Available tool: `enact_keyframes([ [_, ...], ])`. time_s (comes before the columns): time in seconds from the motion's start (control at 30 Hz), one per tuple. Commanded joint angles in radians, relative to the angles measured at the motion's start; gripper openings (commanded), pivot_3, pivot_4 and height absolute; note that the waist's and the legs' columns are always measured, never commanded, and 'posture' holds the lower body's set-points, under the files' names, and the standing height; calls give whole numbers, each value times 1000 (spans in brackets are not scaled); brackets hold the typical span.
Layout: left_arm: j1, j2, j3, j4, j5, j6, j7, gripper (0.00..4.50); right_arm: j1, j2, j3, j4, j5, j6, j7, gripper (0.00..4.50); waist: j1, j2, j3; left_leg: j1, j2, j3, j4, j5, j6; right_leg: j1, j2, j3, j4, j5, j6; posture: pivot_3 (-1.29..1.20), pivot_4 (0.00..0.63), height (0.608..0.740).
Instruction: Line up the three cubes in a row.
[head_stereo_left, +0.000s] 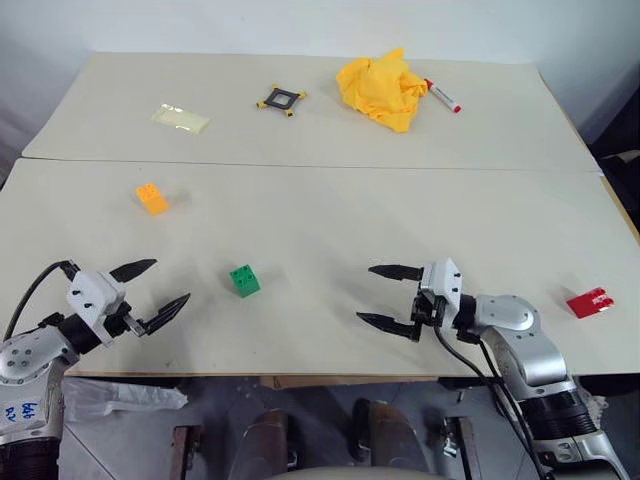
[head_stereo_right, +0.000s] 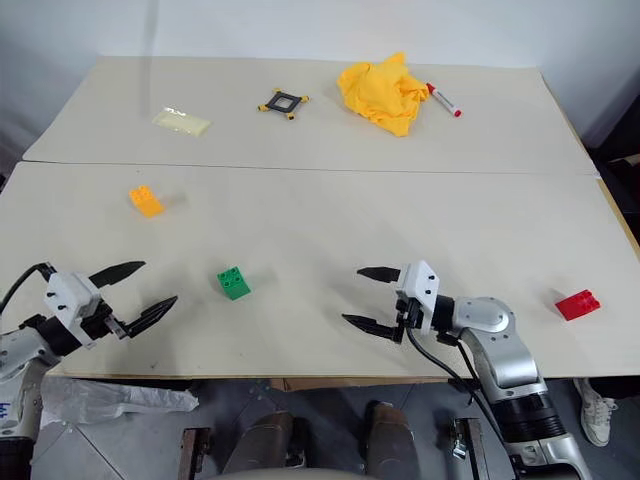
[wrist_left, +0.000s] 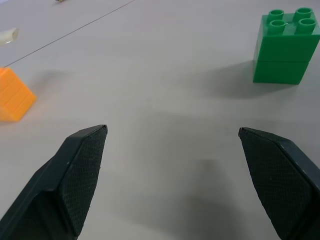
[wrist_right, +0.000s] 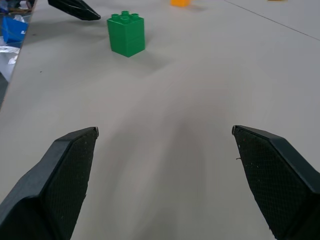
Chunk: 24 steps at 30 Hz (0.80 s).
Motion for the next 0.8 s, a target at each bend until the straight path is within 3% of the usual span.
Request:
enact_keyframes([
  [0.03,-7,0,15,-21,-9,-31,12,4480,17,7,-11,-47,10,-5,-18,4500,0,0,0,0,0,0,0,0,0,0,0,0,0,0,0,0,150,740],
  [0.13,-20,-5,20,-63,-67,32,16,4480,35,-2,-51,-80,43,3,-32,4500,2,0,0,0,0,0,0,0,0,0,0,0,0,0,0,0,150,740],
  [0.3,-56,18,-37,-284,-246,243,-41,4480,121,-67,-241,-191,184,81,-70,4500,7,0,0,-1,-1,-2,1,0,0,0,-1,0,1,0,0,0,150,740],
  [0.43,-126,45,-193,-407,-236,320,-122,4480,218,-135,-471,-236,226,101,-146,4500,15,0,0,0,-2,-2,1,0,0,2,-1,0,1,0,0,0,150,740],
  [0.57,-219,14,-334,-456,-244,384,-166,4480,363,-181,-714,-228,244,113,-185,4500,25,1,0,0,-2,-1,1,0,0,1,1,2,0,0,0,0,150,740],
  [0.73,-332,-59,-484,-411,-201,390,-232,4480,623,-97,-1000,-182,227,80,-260,4500,34,2,-1,1,-1,1,1,0,0,2,3,3,-1,0,0,0,150,740],
  [0.8,-362,-81,-511,-376,-177,376,-242,4480,682,-69,-1044,-134,195,59,-296,4500,33,3,-2,1,-1,0,1,0,0,2,3,4,-1,0,0,0,150,740],
])
